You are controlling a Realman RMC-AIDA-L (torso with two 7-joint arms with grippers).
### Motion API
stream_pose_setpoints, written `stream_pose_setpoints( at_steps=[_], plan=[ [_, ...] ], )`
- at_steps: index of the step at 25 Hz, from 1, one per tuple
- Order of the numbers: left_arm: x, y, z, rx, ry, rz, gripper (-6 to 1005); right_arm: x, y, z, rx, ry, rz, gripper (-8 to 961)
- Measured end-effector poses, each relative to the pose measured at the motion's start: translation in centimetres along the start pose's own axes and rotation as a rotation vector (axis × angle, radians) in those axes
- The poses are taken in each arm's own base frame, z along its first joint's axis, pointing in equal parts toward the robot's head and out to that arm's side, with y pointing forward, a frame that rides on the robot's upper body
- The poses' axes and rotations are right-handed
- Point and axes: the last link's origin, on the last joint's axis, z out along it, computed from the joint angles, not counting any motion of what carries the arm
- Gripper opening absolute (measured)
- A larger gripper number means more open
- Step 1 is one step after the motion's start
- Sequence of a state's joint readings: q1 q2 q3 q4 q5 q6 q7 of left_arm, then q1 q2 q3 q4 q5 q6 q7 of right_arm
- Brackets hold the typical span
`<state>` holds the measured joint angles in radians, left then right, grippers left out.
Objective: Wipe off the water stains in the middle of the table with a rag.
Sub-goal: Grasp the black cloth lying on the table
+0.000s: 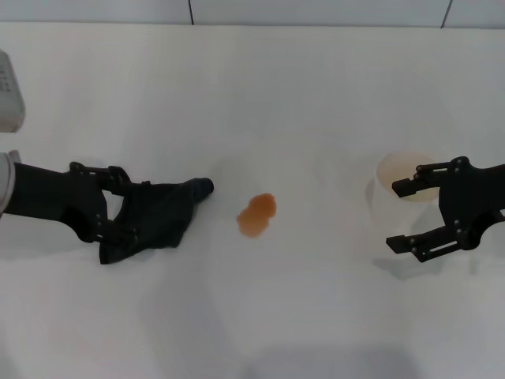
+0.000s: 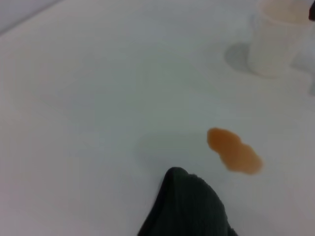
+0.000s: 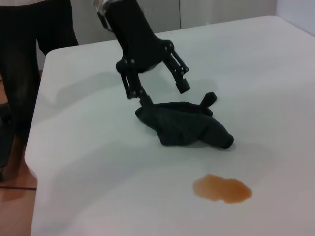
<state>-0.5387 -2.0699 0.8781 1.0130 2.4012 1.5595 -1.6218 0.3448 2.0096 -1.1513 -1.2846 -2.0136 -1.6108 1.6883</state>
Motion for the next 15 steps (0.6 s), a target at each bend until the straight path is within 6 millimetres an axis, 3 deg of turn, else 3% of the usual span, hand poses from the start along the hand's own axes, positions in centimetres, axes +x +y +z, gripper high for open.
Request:
stream_pose_setpoints(
  at_steps=[15],
  plan=[
    [-0.4,0.6,1.7,-0.028,-0.031,-0.007,828,0.1,-0.1,0.4,0.001,0.002,0.004,858]
  ],
)
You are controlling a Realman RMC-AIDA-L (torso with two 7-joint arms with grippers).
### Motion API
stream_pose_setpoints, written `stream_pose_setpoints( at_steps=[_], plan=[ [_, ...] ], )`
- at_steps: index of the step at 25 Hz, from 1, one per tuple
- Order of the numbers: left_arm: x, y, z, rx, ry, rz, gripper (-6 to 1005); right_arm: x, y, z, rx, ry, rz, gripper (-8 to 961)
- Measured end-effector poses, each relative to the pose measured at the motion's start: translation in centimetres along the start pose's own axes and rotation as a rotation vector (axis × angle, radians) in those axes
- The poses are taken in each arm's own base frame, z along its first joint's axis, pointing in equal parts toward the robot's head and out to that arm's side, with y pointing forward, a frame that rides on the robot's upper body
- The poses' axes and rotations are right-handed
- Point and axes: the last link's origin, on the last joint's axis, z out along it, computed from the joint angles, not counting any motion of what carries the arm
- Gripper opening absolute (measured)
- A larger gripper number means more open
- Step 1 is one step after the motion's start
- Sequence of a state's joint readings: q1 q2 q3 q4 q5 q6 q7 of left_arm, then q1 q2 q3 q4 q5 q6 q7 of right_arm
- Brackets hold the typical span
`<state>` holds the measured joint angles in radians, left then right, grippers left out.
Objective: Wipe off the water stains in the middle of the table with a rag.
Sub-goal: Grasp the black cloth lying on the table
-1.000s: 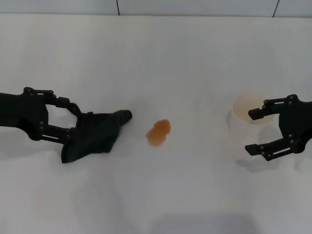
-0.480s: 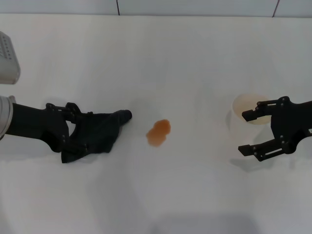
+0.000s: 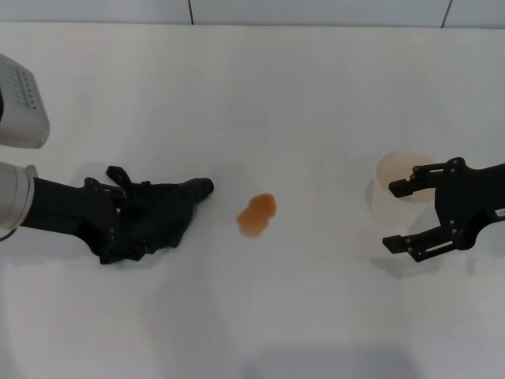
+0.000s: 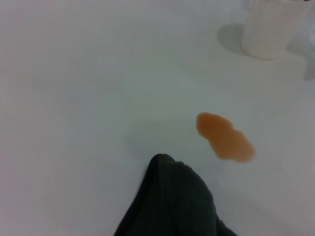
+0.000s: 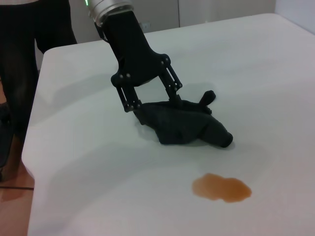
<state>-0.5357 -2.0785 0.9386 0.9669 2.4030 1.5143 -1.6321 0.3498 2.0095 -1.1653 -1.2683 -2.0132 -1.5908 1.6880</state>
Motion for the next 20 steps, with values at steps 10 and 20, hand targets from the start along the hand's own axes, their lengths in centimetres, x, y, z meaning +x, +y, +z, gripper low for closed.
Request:
stream_pose_setpoints(
  at_steps=[10,20],
  plan=[
    [-0.1,-0.5,0.2,0.035,-0.006,-0.003,523,0.2,0.1,0.1,-0.005,0.0,0.008,857],
    [-0.1,-0.5,1.3,0.03,-0.031,0.004,463,0.1,0.0,0.4,0.0,0.003,0.004,857]
  ],
)
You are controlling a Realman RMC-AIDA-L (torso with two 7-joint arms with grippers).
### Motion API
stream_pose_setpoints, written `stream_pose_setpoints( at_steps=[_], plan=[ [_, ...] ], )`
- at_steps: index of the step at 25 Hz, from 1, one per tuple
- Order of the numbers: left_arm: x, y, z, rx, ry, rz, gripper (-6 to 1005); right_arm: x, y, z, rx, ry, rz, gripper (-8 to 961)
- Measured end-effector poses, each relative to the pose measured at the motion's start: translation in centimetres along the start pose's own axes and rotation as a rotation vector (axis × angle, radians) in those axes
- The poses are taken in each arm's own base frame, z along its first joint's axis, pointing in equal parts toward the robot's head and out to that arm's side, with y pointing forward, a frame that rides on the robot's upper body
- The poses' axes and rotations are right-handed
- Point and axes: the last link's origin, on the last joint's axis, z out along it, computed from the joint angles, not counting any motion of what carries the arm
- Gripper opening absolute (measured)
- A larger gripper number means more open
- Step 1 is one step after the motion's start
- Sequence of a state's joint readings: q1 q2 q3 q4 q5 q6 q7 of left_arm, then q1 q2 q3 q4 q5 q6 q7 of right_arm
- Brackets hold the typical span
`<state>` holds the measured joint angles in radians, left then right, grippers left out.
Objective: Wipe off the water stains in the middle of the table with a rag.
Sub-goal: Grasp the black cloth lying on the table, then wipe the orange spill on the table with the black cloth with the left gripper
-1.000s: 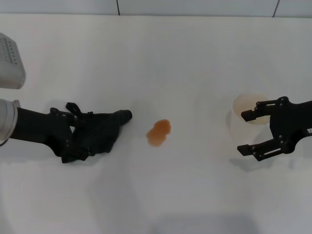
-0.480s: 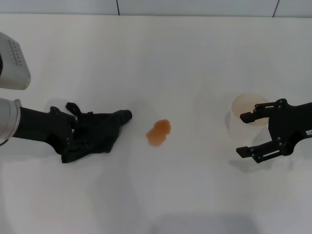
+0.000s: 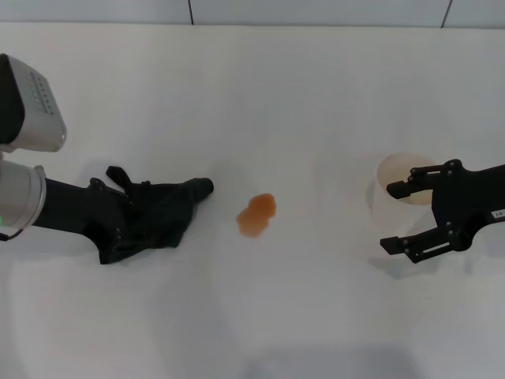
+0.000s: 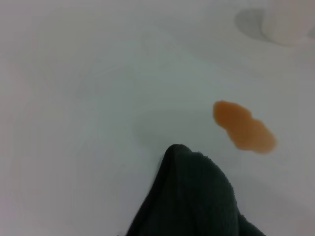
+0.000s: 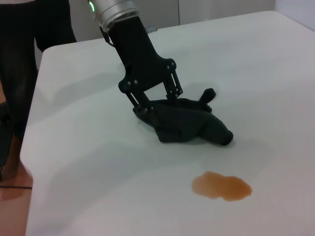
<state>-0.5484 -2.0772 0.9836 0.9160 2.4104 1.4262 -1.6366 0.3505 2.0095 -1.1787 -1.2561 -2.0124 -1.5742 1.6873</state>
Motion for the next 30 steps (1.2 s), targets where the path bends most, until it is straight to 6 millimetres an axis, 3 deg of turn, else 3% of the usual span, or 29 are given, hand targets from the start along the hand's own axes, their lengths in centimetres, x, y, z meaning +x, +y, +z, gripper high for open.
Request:
stream_pose_setpoints(
  at_steps=[13,15,17,22,30],
  plan=[
    [0.3,-0.3,0.1,0.015,-0.005,-0.027,254,-0.2,0.0,0.3,-0.003,0.001,-0.008,857],
    [0.6,-0.5,0.2,0.024,-0.003,-0.038,89,-0.3,0.0,0.3,-0.004,-0.008,-0.009,857],
    [1.0,-0.7,0.3,0.034,0.003,-0.052,87,-0.5,0.0,0.3,-0.004,-0.018,-0.011,857],
    [3.4,-1.0,1.5,0.005,0.024,-0.059,85,-0.9,-0.1,0.5,-0.001,-0.024,-0.024,857],
    [8.9,-0.6,5.8,-0.043,-0.016,-0.036,96,-1.4,0.1,1.6,-0.011,-0.009,-0.054,857]
  ],
)
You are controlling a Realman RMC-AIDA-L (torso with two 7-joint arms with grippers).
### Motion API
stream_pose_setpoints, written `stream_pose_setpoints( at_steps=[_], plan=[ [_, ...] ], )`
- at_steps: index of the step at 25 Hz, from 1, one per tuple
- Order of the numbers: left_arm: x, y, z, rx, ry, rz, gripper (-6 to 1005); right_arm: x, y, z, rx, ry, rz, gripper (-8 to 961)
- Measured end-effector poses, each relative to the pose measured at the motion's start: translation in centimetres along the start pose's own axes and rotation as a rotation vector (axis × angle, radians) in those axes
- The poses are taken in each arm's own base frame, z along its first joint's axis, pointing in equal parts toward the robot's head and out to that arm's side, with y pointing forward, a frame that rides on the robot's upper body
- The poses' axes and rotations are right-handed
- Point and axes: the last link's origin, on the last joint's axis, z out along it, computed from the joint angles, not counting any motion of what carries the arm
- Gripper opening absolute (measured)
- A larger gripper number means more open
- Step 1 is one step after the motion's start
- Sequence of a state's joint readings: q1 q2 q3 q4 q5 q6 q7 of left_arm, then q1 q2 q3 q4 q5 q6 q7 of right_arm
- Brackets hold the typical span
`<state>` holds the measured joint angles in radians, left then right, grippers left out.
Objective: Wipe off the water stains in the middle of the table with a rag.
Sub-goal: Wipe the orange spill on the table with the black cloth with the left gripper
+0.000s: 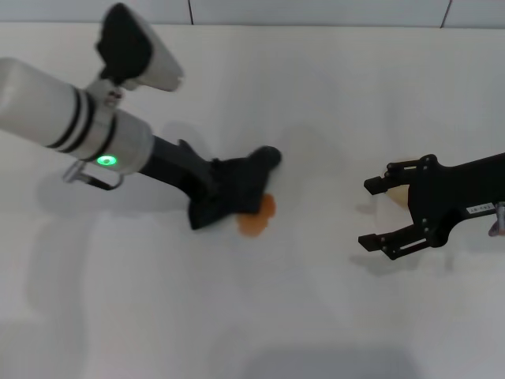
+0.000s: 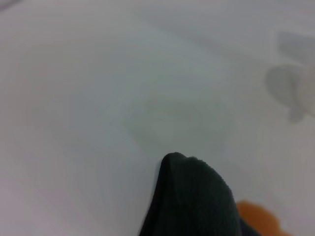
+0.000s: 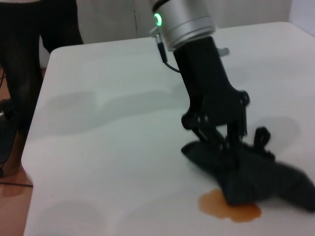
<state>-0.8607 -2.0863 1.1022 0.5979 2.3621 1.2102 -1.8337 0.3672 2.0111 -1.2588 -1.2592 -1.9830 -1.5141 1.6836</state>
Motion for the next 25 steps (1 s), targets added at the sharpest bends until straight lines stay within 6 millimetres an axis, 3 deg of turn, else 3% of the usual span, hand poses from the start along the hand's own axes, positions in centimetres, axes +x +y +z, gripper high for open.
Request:
stream_pose_setpoints(
  at_steps=[7,14,18,25],
  plan=[
    [2.3,3.0,1.9,-0.082,-0.064,0.095,105,-0.1,-0.1,0.2,0.001,0.009,-0.015,857],
    [1.5,4.2,2.0,-0.066,-0.087,0.102,114,-0.5,-0.2,0.3,0.001,0.008,-0.03,857],
    [1.2,3.0,1.2,-0.011,-0.051,0.06,119,-0.9,-0.4,0.3,0.0,0.007,-0.036,856],
    [-0.4,-1.2,-1.9,0.135,0.007,-0.072,128,-1.1,-0.6,0.5,0.005,0.007,-0.04,856]
  ],
)
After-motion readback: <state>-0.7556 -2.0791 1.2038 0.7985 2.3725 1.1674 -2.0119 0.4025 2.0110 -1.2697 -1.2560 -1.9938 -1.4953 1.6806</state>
